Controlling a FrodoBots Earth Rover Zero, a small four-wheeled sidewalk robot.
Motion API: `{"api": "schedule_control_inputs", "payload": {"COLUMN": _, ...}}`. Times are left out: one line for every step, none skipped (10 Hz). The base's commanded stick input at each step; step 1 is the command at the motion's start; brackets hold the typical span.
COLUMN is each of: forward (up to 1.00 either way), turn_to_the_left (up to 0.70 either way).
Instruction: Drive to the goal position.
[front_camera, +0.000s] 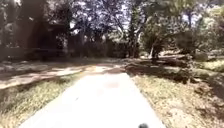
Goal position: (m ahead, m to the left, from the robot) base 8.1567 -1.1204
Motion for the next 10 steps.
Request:
{"api": "schedule_control_inputs", "payload": {"forward": 0.50, "turn_to_the_left": 0.00}}
{"api": "schedule_control_inputs", "payload": {"forward": 0.50, "turn_to_the_left": 0.00}}
{"api": "schedule_control_inputs", "payload": {"forward": 0.50, "turn_to_the_left": 0.00}}
{"api": "schedule_control_inputs", "payload": {"forward": 0.50, "turn_to_the_left": 0.00}}
{"api": "schedule_control_inputs", "payload": {"forward": 0.50, "turn_to_the_left": 0.00}}
{"api": "schedule_control_inputs", "payload": {"forward": 0.50, "turn_to_the_left": 0.00}}
{"api": "schedule_control_inputs", "payload": {"forward": 0.50, "turn_to_the_left": 0.00}}
{"api": "schedule_control_inputs", "payload": {"forward": 0.50, "turn_to_the_left": 0.00}}
{"api": "schedule_control_inputs", "payload": {"forward": 0.50, "turn_to_the_left": 0.00}}
{"api": "schedule_control_inputs", "payload": {"forward": 0.50, "turn_to_the_left": 0.00}}
